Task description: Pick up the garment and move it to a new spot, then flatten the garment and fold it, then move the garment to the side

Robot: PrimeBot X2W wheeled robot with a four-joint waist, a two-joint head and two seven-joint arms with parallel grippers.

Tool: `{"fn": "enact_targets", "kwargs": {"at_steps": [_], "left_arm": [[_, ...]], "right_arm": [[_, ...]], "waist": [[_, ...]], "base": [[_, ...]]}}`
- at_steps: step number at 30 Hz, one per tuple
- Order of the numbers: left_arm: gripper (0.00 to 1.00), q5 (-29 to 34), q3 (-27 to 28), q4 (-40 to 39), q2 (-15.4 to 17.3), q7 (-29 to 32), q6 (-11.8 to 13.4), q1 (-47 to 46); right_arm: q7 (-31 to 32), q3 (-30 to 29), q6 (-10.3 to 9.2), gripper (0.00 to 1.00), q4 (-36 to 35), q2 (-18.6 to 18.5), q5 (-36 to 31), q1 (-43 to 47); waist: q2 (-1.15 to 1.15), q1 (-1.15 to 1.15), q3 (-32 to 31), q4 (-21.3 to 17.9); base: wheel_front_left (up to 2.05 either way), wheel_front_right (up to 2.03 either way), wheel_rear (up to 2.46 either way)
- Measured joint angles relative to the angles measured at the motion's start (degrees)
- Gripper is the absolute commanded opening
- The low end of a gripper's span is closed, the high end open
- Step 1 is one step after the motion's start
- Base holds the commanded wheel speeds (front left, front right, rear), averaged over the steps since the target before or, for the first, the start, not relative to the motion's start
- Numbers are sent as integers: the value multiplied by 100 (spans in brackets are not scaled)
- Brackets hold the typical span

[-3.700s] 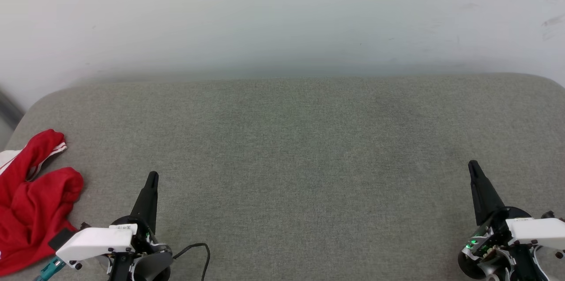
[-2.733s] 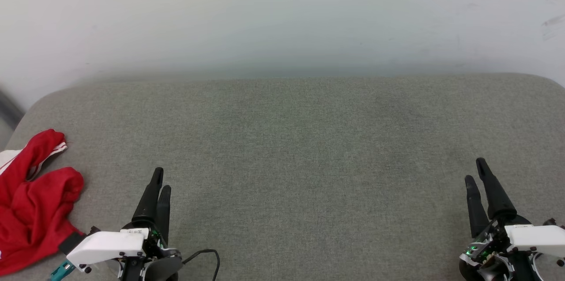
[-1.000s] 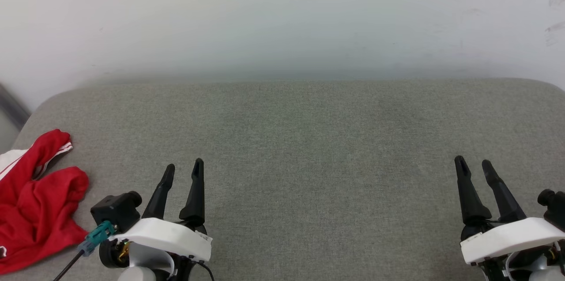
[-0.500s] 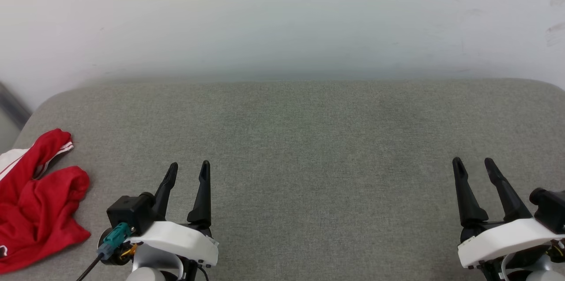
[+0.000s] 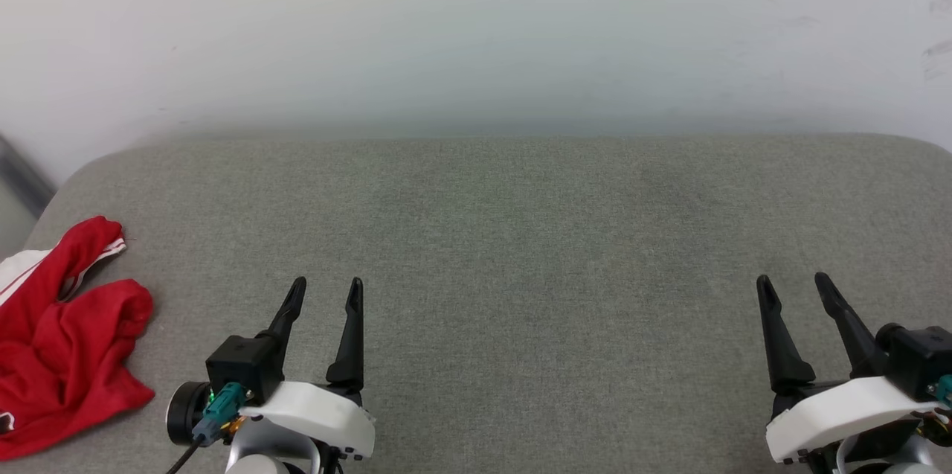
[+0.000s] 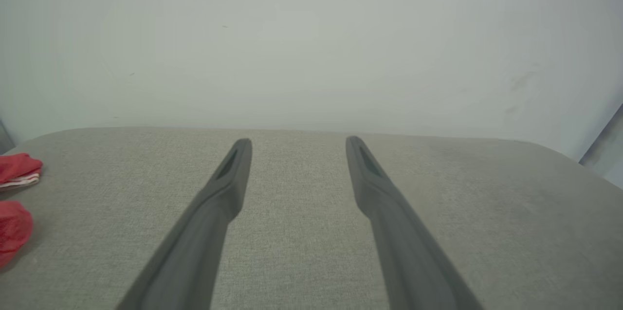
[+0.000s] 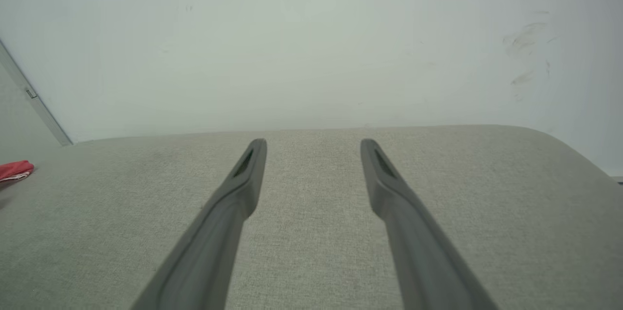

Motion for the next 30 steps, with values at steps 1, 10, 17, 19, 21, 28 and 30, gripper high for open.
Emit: {"fn": "enact_targets", "kwargs": {"at_steps": [1,10,17,19,21,28,30], "left_arm": [[100,35,-5,18,0,-8,1,-1],[100,380,-27,116,-7,-110,35,-14],[100,584,5,186,-30,-202,43,-16],[100,642,33,192,-30,-212,43,-23],[100,694,47,221,-37,-235,40,-32],[100,773,191,310,-144,-304,41,-81],[100,778,270,309,-181,-335,58,-90]], "right_arm": [[1,-1,0,100,-4,3,-42,8],[-12,-45,0,100,-62,56,-415,58],[-110,-102,0,100,-104,125,-689,70],[-115,-121,0,100,-115,137,-767,71],[-133,-171,0,100,-130,152,-834,81],[-186,-123,0,100,-245,178,-1050,94],[-192,-52,1,100,-300,186,-1090,91]], "waist": [[0,0,0,0],[0,0,-6,5],[0,0,1,30],[0,0,3,52],[0,0,5,91],[0,0,15,426],[0,0,24,596]], "base": [[0,0,0],[0,0,0],[0,0,0],[0,0,0],[0,0,0],[0,0,0],[0,0,0]]}}
